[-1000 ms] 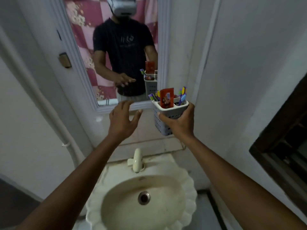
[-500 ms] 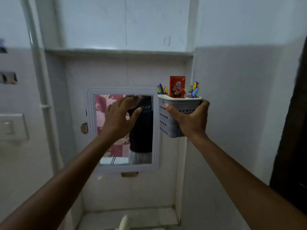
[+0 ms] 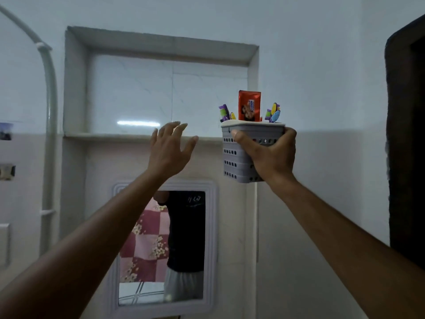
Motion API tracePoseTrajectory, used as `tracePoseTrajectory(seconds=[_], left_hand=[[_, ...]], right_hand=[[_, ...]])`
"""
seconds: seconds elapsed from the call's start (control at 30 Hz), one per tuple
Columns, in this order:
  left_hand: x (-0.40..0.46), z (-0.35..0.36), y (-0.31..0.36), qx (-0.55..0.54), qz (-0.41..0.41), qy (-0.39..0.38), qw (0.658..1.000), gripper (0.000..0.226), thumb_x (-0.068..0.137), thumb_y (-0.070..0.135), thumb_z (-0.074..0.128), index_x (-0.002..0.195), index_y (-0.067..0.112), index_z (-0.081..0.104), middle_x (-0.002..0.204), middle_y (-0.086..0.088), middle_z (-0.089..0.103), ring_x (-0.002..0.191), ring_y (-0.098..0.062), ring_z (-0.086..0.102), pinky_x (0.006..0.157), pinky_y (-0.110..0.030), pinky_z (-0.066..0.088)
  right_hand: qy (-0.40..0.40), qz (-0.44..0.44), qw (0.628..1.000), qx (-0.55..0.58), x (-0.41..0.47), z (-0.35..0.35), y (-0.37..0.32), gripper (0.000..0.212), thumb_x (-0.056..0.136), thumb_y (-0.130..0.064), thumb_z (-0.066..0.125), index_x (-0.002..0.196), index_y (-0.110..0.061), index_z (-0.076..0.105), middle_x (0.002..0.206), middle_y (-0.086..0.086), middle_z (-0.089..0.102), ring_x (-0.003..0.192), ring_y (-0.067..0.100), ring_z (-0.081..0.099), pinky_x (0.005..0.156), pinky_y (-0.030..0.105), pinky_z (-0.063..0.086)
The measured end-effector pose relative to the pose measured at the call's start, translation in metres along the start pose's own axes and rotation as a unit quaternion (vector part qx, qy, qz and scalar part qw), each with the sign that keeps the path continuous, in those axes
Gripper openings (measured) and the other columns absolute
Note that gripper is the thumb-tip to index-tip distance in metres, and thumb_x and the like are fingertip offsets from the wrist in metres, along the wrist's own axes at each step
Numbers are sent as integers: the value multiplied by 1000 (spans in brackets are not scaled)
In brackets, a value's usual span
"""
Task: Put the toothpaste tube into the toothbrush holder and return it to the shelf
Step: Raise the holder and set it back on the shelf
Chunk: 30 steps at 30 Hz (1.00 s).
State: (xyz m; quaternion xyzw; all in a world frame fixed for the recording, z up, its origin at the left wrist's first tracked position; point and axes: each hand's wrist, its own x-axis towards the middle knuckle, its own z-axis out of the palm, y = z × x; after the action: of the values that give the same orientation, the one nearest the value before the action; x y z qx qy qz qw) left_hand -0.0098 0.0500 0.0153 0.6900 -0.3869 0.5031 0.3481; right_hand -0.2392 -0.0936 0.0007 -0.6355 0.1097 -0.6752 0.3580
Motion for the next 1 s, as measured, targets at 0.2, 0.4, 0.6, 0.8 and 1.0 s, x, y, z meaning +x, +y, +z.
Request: tracePoseTrajectory(seconds=[0.2, 0.4, 0.6, 0.8, 1.0], left_hand=[[15, 42, -23, 24, -33, -3, 999, 69, 104, 72, 38, 143, 22, 63, 148, 0, 63, 150, -23, 44, 131, -49, 15], [13, 59, -32, 48, -14, 79, 996, 57, 104, 70, 47, 126, 25, 74, 126, 4, 75, 130, -21, 60, 125, -46, 27], [14, 60, -34, 52, -4, 91, 994, 58, 103, 70, 49, 125, 23, 75, 125, 3, 76, 126, -21, 64, 124, -46, 30], [16, 58, -35, 62, -3, 86, 994, 60, 102, 71, 50, 125, 23, 76, 124, 2, 77, 124, -22, 66, 122, -46, 33], [15, 57, -33, 64, -5, 88, 994, 58, 102, 70, 51, 125, 23, 76, 124, 3, 77, 123, -21, 66, 121, -47, 35]], right_hand=[[28, -11, 999, -17, 28, 20, -11, 111, 44, -84, 91, 130, -23, 54, 128, -3, 66, 114, 17, 72, 96, 46, 67], [44, -27, 998, -47, 65, 47, -21, 108, 51, -83, 91, 131, -22, 55, 129, -2, 66, 117, 19, 71, 97, 45, 66], [59, -16, 995, -76, 100, 91, -27, 107, 63, -79, 92, 141, -17, 54, 134, -1, 65, 124, 24, 67, 102, 45, 61], [-20, 11, 993, -116, 106, 125, 3, 132, 76, -83, 84, 169, -10, 27, 166, 11, 45, 154, 32, 46, 124, 51, 46], [-122, 16, 965, -232, 95, 126, 27, 147, 89, -81, 75, 177, -9, -18, 185, 17, 12, 170, 38, 20, 134, 53, 26]])
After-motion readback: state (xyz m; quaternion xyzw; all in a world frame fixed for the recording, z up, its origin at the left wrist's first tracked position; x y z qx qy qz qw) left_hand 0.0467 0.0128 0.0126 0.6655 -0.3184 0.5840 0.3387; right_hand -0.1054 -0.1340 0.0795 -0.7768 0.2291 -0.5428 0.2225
